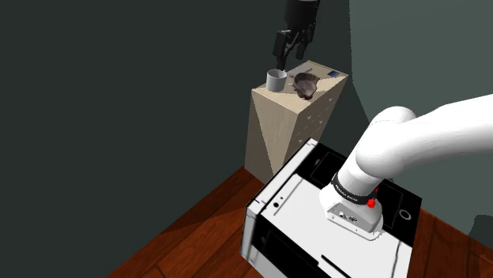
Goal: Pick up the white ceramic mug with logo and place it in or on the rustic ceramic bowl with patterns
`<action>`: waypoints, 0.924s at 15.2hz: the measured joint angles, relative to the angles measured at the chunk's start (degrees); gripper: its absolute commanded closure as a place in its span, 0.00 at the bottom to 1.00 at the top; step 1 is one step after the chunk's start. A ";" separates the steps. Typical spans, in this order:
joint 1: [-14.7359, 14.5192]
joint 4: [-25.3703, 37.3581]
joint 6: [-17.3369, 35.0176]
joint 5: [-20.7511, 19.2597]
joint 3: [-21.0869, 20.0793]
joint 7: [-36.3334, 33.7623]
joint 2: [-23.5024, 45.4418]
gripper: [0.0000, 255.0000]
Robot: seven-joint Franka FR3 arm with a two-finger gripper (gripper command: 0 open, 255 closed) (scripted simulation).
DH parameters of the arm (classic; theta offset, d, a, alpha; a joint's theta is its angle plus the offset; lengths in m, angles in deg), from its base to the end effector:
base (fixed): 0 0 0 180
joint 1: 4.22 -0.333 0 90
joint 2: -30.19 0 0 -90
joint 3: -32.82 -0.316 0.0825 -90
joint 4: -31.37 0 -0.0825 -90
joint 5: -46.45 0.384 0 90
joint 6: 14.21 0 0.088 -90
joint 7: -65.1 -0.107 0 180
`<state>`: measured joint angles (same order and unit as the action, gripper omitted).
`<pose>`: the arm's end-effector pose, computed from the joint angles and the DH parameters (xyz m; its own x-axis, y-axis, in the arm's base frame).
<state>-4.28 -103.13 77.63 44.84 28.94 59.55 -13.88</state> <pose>0.3141 0.0249 0.5918 0.9985 -0.0449 0.0305 -0.0470 -0.9963 0.0725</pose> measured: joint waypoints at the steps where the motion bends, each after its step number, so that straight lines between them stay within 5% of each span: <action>1: 0.00 0.00 0.00 0.00 0.00 0.00 0.00 0.00; 14: 3.93 -0.90 17.48 -5.00 9.78 9.87 15.52 0.00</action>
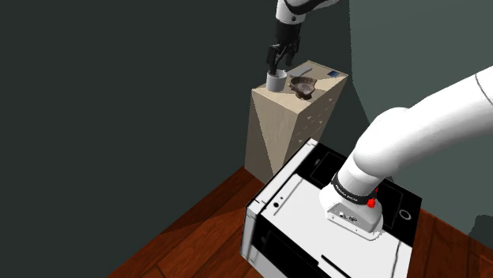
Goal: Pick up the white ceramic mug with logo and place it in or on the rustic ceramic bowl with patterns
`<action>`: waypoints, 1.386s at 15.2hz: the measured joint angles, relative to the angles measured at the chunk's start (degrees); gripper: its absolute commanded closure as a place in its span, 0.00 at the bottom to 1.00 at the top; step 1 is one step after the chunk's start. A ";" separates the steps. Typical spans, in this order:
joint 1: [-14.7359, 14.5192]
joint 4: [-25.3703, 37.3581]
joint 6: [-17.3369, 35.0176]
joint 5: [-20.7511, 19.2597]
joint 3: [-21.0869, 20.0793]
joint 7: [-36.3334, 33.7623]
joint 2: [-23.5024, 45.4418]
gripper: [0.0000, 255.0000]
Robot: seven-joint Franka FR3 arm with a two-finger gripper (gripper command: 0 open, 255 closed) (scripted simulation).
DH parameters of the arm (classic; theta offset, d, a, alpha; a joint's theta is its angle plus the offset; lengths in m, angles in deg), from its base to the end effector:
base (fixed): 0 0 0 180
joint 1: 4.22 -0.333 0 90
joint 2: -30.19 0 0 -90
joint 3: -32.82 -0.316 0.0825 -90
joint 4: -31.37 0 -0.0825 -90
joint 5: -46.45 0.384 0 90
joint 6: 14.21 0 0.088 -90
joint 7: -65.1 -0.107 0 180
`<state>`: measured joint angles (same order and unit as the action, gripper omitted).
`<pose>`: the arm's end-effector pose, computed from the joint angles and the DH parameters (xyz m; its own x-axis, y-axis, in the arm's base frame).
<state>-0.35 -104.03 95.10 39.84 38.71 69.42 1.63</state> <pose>0.3981 -0.0808 0.5135 0.9983 -0.0464 0.0359 -0.0486 -0.9968 0.0641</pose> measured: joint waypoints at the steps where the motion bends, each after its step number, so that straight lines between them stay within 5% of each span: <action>1: 0.34 0.23 1.55 -0.24 0.93 0.99 1.66 0.00; 10: 2.37 7.64 11.79 0.97 7.68 9.74 18.48 0.00; 21: 6.26 23.00 18.19 9.01 11.35 21.10 40.49 0.00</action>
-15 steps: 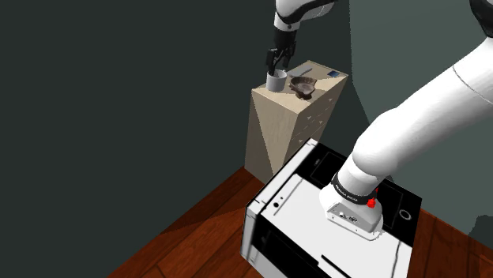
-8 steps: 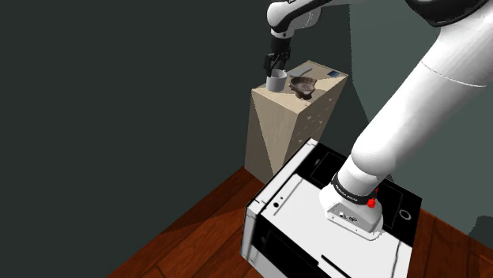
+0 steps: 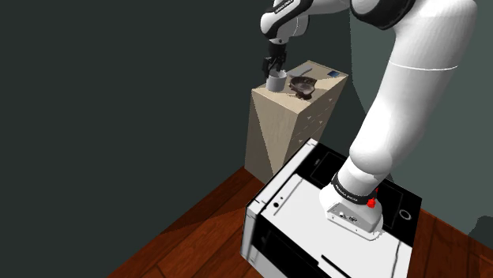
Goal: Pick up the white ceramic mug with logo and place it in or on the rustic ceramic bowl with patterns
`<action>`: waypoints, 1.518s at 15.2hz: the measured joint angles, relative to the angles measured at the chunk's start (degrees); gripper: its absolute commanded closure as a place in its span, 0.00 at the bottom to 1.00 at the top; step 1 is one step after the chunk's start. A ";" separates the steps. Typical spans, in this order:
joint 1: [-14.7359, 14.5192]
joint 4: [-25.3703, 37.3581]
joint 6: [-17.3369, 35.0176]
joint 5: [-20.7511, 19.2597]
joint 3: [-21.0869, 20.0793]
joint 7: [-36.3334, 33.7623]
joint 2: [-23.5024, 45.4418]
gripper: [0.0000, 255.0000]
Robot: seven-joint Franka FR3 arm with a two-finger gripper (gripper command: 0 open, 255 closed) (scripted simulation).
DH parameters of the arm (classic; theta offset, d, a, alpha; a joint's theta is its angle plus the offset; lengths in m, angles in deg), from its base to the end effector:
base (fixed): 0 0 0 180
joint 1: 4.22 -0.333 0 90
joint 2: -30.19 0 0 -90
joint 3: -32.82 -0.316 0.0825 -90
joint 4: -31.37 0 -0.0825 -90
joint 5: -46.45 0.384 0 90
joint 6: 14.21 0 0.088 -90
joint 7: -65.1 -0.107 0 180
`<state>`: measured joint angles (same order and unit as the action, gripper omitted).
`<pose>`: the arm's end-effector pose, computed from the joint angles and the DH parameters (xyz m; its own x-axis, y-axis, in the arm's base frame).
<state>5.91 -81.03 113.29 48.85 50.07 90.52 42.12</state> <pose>0.5391 -0.2703 0.3801 0.9977 -0.0492 0.0477 -0.0517 -0.9973 0.0520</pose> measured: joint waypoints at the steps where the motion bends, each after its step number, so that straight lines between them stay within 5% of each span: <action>1: 0.09 -0.07 0.48 0.17 -0.02 0.17 0.44 0.00; 13: 0.54 -1.14 4.88 1.55 -0.42 1.04 3.87 0.00; 14: 0.54 -1.14 4.88 1.55 -0.42 1.04 3.87 1.00; 23: 0.54 -1.14 4.87 1.55 -0.42 1.04 3.87 1.00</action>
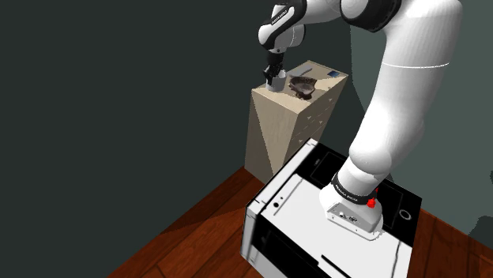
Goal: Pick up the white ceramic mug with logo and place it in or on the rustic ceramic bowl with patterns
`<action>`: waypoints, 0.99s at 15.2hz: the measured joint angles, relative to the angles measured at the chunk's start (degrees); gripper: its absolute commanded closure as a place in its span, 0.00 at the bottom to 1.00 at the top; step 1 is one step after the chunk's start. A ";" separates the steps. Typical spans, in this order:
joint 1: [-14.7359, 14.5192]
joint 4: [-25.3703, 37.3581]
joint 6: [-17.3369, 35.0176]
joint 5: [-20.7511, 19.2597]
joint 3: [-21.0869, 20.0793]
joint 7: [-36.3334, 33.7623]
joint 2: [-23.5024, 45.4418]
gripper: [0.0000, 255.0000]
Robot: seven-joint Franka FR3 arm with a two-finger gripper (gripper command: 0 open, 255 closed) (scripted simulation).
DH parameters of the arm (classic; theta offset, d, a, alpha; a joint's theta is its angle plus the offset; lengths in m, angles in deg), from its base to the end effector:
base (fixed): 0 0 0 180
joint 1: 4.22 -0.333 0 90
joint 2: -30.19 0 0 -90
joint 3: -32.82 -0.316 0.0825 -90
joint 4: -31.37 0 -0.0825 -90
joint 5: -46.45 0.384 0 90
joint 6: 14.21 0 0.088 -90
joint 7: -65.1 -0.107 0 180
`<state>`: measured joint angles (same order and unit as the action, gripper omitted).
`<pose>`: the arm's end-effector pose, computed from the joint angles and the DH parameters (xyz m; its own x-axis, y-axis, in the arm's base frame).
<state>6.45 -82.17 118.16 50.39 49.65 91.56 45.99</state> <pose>0.5433 -0.2735 0.3395 0.9977 -0.0485 0.0481 -0.0510 -0.9973 0.0521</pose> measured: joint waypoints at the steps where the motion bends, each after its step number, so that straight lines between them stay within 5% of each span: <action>1: 0.00 0.00 0.00 0.00 0.00 0.00 0.00 1.00; 15: -0.44 4.23 -8.79 -1.89 0.61 -0.97 -4.80 1.00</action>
<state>6.01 -77.94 109.37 48.50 50.27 90.59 41.19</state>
